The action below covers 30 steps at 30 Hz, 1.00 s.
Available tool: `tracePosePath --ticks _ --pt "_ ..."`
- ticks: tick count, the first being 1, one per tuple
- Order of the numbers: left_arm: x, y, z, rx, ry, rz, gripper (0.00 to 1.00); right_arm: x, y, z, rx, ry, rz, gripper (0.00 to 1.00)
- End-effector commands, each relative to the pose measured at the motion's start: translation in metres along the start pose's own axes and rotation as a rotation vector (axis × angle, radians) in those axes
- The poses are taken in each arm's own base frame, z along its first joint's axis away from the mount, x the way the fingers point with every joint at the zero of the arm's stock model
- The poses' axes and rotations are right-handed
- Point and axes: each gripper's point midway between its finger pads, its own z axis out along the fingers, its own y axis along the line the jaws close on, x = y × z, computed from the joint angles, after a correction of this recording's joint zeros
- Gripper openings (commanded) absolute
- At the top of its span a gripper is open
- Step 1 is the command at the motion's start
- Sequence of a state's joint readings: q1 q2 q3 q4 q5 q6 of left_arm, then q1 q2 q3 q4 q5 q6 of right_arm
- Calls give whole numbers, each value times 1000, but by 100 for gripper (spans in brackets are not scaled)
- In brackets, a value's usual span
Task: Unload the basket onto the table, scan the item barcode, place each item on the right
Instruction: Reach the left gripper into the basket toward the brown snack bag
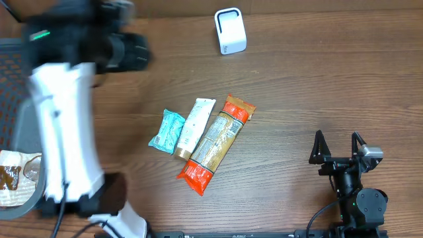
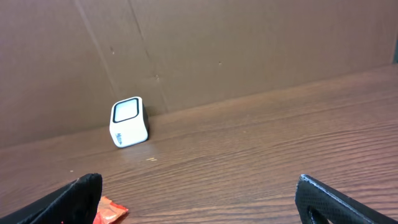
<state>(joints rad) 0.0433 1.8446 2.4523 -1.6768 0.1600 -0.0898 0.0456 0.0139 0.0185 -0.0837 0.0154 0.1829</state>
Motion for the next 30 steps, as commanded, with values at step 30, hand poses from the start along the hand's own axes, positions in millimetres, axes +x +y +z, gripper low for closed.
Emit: tracePosePath --ticks 30 --pt "213 326 22 -331 134 -1295 75 1 -2 0 8 -6 -2 100"
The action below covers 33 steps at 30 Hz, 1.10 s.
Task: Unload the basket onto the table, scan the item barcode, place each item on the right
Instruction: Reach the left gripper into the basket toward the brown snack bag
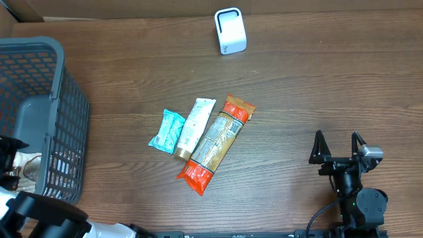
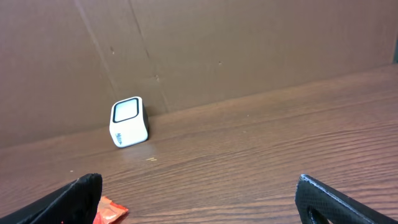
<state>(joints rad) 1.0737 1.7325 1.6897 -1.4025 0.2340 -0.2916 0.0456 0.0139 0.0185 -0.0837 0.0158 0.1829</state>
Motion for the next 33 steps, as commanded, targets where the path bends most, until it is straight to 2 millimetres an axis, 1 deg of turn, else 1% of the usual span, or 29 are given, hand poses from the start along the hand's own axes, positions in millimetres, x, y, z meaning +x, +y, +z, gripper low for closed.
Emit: tracePosePath --ticks 1,5,10,14,17,19,20,21,28,31,33 --pt "3 20 23 -78 7 -75 75 1 -2 0 8 -6 -2 100" --pt "3 43 48 -170 -10 -130 76 1 -2 0 8 -6 -2 100" --pt "13 71 77 -275 -3 -146 76 1 -2 0 8 -6 -2 100" --pt "22 85 101 -310 0 -145 77 1 -2 0 8 -6 -2 100" --pt "24 88 111 -306 -8 -143 80 1 -2 0 8 -6 -2 100" --pt "23 89 117 -302 -19 -142 88 1 -2 0 8 -6 -2 100" --pt "22 89 120 -299 -26 -141 96 1 -2 0 8 -6 -2 100" --pt "23 89 123 -293 -29 -141 100 1 -2 0 8 -6 -2 100" --pt "24 87 143 -275 -63 -117 100 1 -2 0 8 -6 -2 100" --pt "23 80 148 -252 -74 -100 99 1 -2 0 8 -6 -2 100" --pt "22 75 150 -238 -79 -88 96 1 -2 0 8 -6 -2 100"
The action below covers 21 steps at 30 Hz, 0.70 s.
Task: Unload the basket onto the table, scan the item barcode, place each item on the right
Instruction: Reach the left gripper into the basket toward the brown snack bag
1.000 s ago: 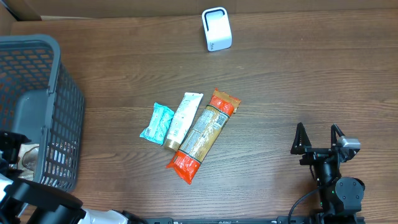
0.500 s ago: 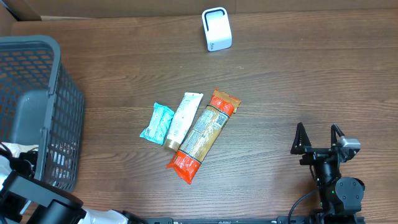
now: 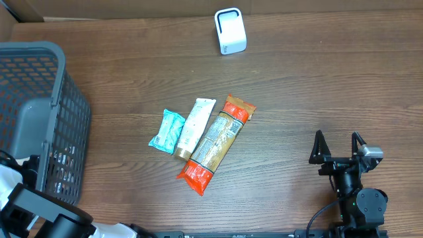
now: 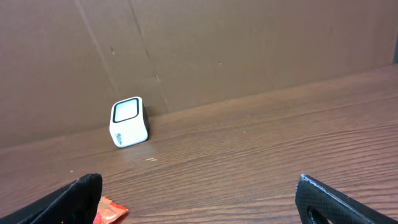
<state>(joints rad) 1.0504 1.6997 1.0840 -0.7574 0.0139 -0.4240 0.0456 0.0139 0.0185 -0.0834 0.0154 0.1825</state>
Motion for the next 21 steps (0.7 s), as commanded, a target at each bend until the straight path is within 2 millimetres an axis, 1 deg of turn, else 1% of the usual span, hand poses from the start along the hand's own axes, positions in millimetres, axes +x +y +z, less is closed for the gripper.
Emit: tracePosePath --ticks 1,5,7,9,10,12,13,15,17,21 --pt "22 6 18 -58 55 29 96 1 -2 0 8 -6 -1 100" --pt "23 -6 21 -44 38 78 94 1 -2 0 8 -6 -1 100" --pt "23 -10 22 -37 30 107 85 1 -2 0 8 -6 -1 100" --pt "23 -12 22 -38 25 120 65 1 -2 0 8 -6 -1 100" --pt "23 -13 22 -37 24 122 51 1 -2 0 8 -6 -1 100" --pt "23 -13 22 -36 22 122 34 1 -2 0 8 -6 -1 100" --pt "23 -13 22 -35 21 122 22 1 -2 0 8 -6 -1 100" --pt "23 -13 22 -35 21 122 12 1 -2 0 8 -6 -1 100" --pt "23 -13 22 -36 21 122 4 1 -2 0 8 -6 -1 100" --pt "23 -13 22 -35 21 122 4 1 -2 0 8 -6 -1 100"
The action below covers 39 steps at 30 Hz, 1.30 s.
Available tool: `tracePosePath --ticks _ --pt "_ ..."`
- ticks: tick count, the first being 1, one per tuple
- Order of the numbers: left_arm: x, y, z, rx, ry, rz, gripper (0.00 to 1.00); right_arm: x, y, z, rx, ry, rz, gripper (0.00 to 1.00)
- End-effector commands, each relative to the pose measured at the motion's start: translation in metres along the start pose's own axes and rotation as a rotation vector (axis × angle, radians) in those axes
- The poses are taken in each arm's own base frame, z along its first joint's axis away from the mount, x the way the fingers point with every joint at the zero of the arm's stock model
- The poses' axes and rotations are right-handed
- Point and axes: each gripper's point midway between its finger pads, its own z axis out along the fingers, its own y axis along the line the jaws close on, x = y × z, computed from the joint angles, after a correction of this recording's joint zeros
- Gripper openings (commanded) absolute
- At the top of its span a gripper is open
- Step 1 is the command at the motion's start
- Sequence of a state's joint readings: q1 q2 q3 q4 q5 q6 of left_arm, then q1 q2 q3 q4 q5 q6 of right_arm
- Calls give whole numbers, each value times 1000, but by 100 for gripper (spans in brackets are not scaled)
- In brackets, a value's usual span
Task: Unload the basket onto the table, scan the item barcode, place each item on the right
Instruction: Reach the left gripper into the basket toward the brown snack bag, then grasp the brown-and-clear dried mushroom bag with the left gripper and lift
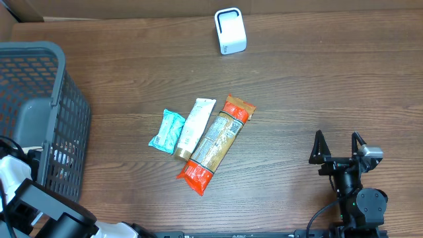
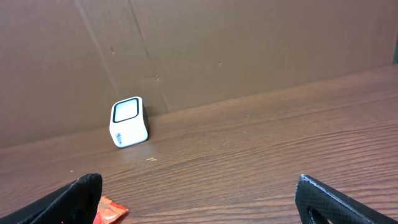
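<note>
Three items lie side by side mid-table: a teal packet [image 1: 166,131], a white tube [image 1: 195,127] and a long orange-and-tan packet [image 1: 215,145]. The white barcode scanner [image 1: 230,31] stands at the table's far edge; the right wrist view shows the scanner [image 2: 129,121] with its window facing the camera. My right gripper [image 1: 337,135] rests at the near right, open and empty, well right of the items. In the right wrist view the right gripper [image 2: 198,180] spans bare wood, an orange packet corner [image 2: 111,210] beside its left finger. Only part of the left arm [image 1: 39,208] shows, bottom left.
A grey mesh basket [image 1: 46,99] fills the left side of the table. A brown cardboard wall [image 2: 249,50] rises behind the scanner. Bare wood lies between the items and the scanner.
The left arm's visible parts at the bottom-left corner have shifted slightly. The items, scanner and right gripper are where they were.
At first the left arm rose over the left side, covering the basket, with a brown-and-white wrapper at the lower-left edge. Then the arm was low in the bottom-left corner, the basket showing. The wrapper is now out of sight. The right arm never moved.
</note>
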<state>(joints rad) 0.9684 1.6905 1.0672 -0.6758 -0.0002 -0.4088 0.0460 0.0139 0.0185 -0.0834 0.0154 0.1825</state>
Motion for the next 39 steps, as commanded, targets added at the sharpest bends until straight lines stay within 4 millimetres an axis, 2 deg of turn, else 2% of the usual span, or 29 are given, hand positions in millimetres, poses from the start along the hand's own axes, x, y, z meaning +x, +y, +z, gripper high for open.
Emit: tracePosePath --ticks 1,3,7,17,20,23,28,35,39 --pt "27 14 19 -63 90 26 4 1 -2 0 9 -6 -1 100" --pt "28 12 19 -48 95 26 4 1 -2 0 9 -6 -1 100" --pt "22 -7 10 44 109 69 4 1 -2 0 9 -6 -1 100" --pt "-12 -26 -47 79 79 75 4 1 -2 0 9 -6 -1 100" --pt "-14 -24 -50 68 66 76 4 1 -2 0 9 -6 -1 100" --pt "-9 -21 -44 54 79 76 6 1 -2 0 9 -6 -1 100" --pt "10 -10 -18 30 112 74 50 1 -2 0 9 -6 -1 100" --pt "32 -3 16 36 109 50 67 1 -2 0 9 -6 -1 100" --pt "27 -2 30 50 41 52 90 1 -2 0 9 -6 -1 100"
